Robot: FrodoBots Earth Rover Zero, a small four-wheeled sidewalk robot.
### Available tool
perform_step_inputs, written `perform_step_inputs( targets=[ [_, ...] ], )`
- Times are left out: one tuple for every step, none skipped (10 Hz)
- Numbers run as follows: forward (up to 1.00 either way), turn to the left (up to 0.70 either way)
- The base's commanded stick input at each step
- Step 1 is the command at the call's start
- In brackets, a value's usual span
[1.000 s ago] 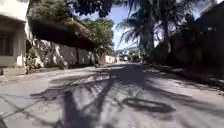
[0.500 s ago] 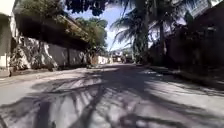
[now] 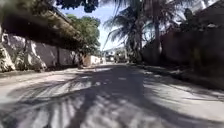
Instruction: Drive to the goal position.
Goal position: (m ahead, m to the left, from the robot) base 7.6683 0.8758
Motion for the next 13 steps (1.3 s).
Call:
perform_step_inputs(
  targets=[
    [1.0, -0.23],
    [1.0, -0.23],
    [1.0, -0.2],
    [1.0, 0.16],
    [1.0, 0.17],
    [1.0, 0.17],
    [1.0, 0.17],
    [1.0, 0.17],
    [1.0, 0.17],
    [1.0, 0.17],
    [1.0, 0.17],
    [1.0, 0.17],
    [1.0, 0.17]
  ],
)
